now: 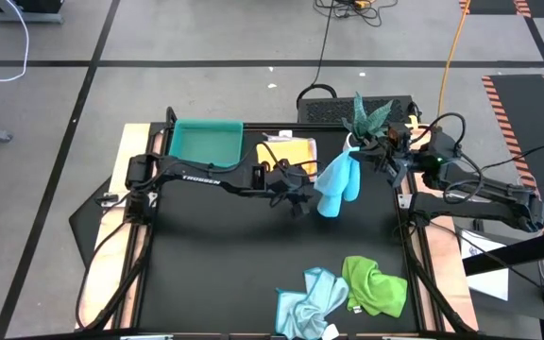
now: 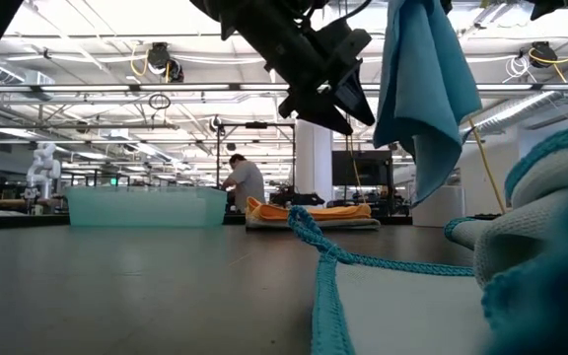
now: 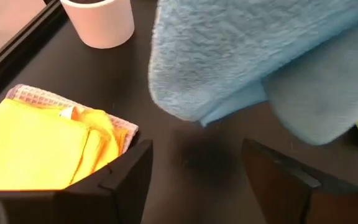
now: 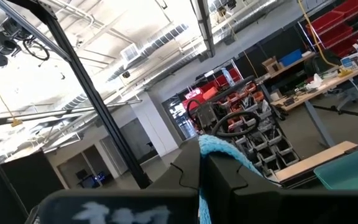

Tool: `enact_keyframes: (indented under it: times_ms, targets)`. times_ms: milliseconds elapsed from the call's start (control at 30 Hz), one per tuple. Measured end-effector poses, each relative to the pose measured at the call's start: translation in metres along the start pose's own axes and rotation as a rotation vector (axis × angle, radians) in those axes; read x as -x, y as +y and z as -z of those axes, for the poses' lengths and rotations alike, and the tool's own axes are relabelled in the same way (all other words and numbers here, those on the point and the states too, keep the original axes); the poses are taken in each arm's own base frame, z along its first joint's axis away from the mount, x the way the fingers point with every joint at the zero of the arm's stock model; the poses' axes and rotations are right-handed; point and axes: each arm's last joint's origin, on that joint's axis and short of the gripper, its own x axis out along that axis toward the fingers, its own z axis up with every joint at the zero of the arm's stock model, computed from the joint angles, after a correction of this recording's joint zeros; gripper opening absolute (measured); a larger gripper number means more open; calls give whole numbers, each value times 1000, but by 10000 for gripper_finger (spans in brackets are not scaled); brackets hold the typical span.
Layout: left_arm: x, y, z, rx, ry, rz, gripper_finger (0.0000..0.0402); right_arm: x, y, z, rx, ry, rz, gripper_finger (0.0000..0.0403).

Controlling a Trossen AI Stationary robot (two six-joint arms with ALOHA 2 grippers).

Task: Fold microfiber towels
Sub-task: Fold the blue microfiber towel

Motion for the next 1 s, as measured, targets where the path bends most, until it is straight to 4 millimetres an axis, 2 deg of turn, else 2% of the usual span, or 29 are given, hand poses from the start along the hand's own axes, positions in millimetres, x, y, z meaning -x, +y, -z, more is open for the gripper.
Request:
enact_keyframes:
  times_ms: [300,567,733,1000]
  targets:
    - [-6,2,-4,0,-64,-50,282,-10,-10,5,-13,24,20,0]
    - [-12,4,1,-9,-57,-108,280,-8,0,-4,20,-47,-81,0]
    - [-12,6,-2,-10,-87,-170,273,-9,-1,-2,11,-32,-71,0]
    - [-11,5,-6,2,-129,-168,269,-9,-2,-2,9,-26,-69,0]
